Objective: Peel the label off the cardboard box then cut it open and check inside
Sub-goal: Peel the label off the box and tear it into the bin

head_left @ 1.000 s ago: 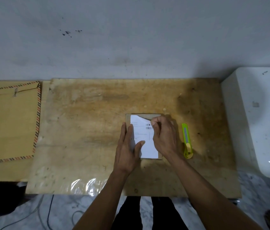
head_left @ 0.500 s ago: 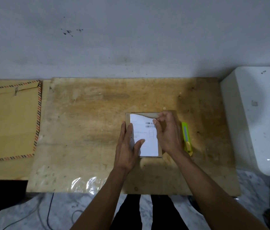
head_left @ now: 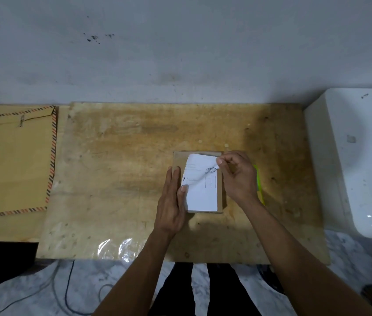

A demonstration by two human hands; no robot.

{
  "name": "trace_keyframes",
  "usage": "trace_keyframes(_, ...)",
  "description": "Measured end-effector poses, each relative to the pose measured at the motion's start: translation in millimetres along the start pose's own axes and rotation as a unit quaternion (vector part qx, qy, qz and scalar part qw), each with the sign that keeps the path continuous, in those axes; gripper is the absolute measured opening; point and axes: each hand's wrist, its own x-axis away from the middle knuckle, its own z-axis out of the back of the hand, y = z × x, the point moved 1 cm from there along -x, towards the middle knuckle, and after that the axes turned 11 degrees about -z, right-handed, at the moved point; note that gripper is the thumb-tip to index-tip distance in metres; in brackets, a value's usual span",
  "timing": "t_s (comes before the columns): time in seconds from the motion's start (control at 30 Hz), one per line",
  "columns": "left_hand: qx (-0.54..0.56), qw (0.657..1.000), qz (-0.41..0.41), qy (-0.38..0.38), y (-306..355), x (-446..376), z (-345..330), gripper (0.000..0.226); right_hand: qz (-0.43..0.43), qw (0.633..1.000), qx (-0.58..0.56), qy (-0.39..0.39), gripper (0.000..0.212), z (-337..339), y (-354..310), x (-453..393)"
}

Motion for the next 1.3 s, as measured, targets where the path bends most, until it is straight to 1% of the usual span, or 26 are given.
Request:
trace_keyframes(0.2,-0.002,1.0,-0.026,0.013,-5.4,1.2,-0.4,0.053,-0.04,0.997,-0.063,0.0,0.009,-2.6,6.3,1.2)
trace_keyframes(0.27,-0.005,0.999,-0.029,0.016,-5.4,1.0,-0.3,0.052,-0.039,0.999,-0.038,0.004,0.003,-2.4,6.0,5.5)
trace_keyframes(0.3,-0.006,0.999,-0.029,0.019,-5.2,0.9,-0.6,0.052,-0.031,0.999,-0.017,0.003,0.006,-1.5,3.9,7.3)
trace_keyframes(0.37,-0.007,0.999,-0.026,0.022,-5.1,0.5,-1.9,0.051,0.008,1.0,0.018,-0.016,0.017,1.3,-0.2,6.7)
trace_keyframes(0.47,-0.007,1.0,-0.009,0.024,-6.3,0.0,-3.2,0.05,0.092,0.989,0.092,-0.071,0.021,5.2,-2.5,1.1)
trace_keyframes(0.5,-0.009,1.0,-0.005,0.025,-6.6,-0.1,-3.5,0.05,0.104,0.985,0.11,-0.088,0.023,6.0,-0.9,-0.5)
trace_keyframes(0.57,-0.013,1.0,-0.006,0.025,-7.5,-0.1,-4.5,0.05,0.113,0.979,0.136,-0.098,0.028,7.1,2.6,-3.1)
trace_keyframes(0.67,-0.015,1.0,-0.001,0.023,-8.8,-0.5,-5.2,0.051,0.14,0.971,0.166,-0.097,0.026,8.2,1.4,-6.4)
trace_keyframes(0.73,-0.018,1.0,0.0,0.021,-10.7,-0.2,-5.7,0.052,0.178,0.957,0.205,-0.103,0.026,9.9,-2.4,-7.7)
trace_keyframes(0.83,-0.018,1.0,0.005,0.023,-11.1,-0.4,-5.7,0.052,0.216,0.942,0.233,-0.11,0.018,13.5,-5.7,-9.7)
trace_keyframes(0.93,-0.011,1.0,0.007,0.022,-10.1,-0.2,-5.9,0.05,0.203,0.942,0.232,-0.137,0.015,14.6,-4.2,-11.8)
trace_keyframes(1.03,0.003,1.0,0.007,0.028,-10.8,0.6,-3.9,0.048,0.17,0.955,0.175,-0.168,0.011,16.2,5.5,-12.1)
trace_keyframes(1.17,0.026,0.999,0.0,0.04,-8.9,1.6,-0.4,0.046,0.15,0.962,0.131,-0.188,0.008,21.4,15.0,-7.2)
trace_keyframes(1.3,0.041,0.998,0.003,0.046,-10.9,2.3,-0.5,0.045,0.132,0.963,0.117,-0.201,0.009,28.9,11.4,0.8)
